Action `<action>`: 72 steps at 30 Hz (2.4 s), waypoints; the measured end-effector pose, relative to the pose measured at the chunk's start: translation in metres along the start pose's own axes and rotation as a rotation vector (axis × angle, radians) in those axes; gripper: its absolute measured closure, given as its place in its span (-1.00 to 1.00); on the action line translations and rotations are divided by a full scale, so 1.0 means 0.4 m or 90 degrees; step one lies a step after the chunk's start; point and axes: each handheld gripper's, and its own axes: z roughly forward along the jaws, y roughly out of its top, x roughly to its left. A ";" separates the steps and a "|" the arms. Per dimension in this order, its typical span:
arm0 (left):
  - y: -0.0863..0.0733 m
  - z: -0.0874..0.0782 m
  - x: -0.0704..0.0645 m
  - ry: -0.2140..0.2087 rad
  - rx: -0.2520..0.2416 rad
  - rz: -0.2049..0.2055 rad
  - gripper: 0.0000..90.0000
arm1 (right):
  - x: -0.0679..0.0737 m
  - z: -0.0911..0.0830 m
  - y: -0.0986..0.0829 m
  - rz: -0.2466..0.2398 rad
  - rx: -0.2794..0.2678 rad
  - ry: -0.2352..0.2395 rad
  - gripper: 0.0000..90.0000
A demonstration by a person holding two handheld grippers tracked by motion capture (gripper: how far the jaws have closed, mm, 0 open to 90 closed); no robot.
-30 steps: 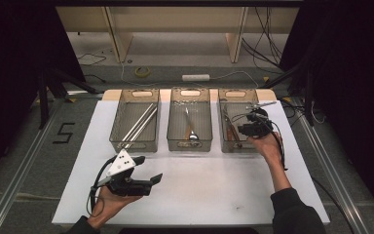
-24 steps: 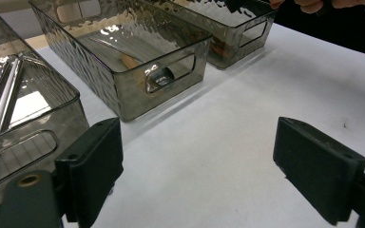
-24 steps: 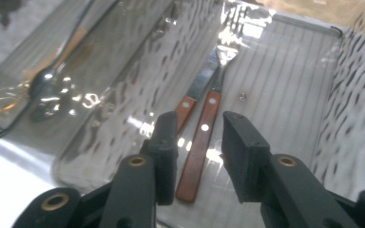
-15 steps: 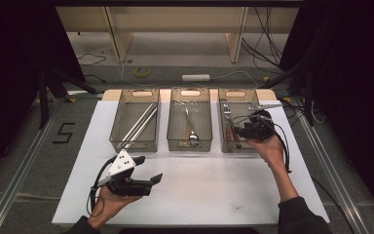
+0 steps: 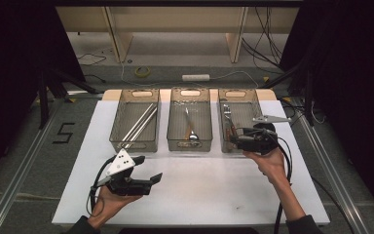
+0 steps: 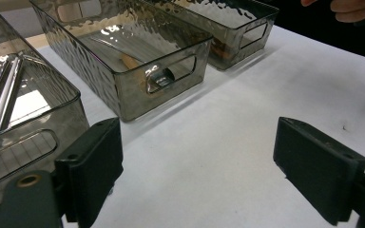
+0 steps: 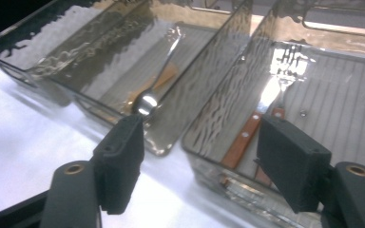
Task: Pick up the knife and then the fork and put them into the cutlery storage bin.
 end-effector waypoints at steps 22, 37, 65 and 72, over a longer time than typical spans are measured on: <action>0.003 0.005 0.003 -0.007 0.002 -0.011 -0.64 | 0.080 -0.034 -0.071 -0.040 -0.053 0.088 -0.40; 0.001 -0.006 -0.002 -0.016 -0.011 -0.012 -0.64 | 0.123 -0.065 -0.124 -0.061 -0.077 0.126 -0.44; 0.002 -0.011 -0.003 -0.033 -0.028 -0.022 -0.64 | 0.120 -0.103 -0.217 -0.059 -0.075 0.110 -0.52; 0.001 -0.014 -0.002 -0.034 -0.029 -0.021 -0.65 | 0.120 -0.106 -0.227 -0.060 -0.064 0.103 -0.53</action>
